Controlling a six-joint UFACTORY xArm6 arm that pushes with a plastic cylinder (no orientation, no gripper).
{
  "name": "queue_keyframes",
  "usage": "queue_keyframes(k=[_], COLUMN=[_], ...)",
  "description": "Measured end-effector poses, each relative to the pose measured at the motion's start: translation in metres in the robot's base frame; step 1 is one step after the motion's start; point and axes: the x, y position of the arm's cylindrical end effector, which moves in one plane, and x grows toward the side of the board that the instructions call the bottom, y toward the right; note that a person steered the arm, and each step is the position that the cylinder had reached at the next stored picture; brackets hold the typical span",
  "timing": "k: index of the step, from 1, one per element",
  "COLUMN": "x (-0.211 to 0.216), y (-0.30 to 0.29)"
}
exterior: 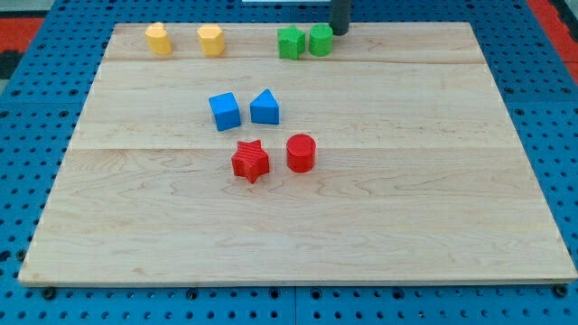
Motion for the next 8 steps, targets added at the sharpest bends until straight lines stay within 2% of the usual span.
queue_keyframes(k=[2,3,4,5,8], x=[0.012,0.021,0.055,0.058,0.063], y=[0.018,0.059,0.055,0.017,0.016])
